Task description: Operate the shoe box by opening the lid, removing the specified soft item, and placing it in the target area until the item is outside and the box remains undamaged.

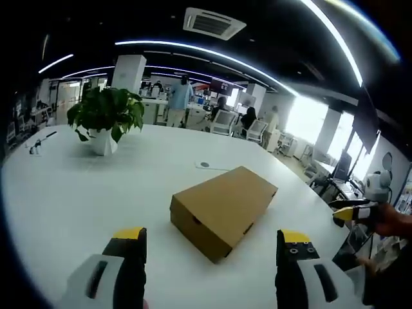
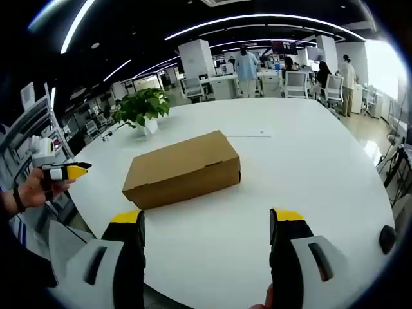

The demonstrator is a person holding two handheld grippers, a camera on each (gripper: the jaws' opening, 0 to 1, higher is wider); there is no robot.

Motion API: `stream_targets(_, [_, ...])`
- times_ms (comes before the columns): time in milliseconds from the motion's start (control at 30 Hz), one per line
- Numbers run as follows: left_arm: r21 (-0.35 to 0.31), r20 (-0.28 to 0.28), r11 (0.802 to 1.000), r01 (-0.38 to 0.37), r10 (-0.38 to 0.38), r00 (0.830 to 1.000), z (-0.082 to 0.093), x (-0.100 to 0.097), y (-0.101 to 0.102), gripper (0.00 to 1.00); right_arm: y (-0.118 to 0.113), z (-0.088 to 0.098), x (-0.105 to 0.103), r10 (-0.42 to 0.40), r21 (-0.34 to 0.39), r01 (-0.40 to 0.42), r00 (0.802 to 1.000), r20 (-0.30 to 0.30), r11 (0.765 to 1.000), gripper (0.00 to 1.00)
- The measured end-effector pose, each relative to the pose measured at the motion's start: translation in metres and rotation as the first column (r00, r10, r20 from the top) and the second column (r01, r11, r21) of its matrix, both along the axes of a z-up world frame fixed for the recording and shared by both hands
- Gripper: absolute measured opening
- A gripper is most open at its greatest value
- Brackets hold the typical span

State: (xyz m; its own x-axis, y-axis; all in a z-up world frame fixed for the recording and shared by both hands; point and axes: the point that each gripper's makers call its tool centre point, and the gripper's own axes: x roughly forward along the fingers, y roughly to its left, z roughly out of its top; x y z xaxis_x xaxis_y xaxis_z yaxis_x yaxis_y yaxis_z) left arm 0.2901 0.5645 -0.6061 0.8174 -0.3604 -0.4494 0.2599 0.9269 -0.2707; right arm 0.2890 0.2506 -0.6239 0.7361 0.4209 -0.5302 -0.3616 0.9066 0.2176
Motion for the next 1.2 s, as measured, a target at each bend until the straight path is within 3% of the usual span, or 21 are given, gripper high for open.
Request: stream_targets(1200, [0.007, -0.005, 1.0, 0.002, -0.002, 1.0, -0.0002, -0.0029, 0.0023, 0.84, 0.0001, -0.0002, 0.0002, -0.001, 0.008, 0.001, 1.0, -0.001, 1.0, 0.75])
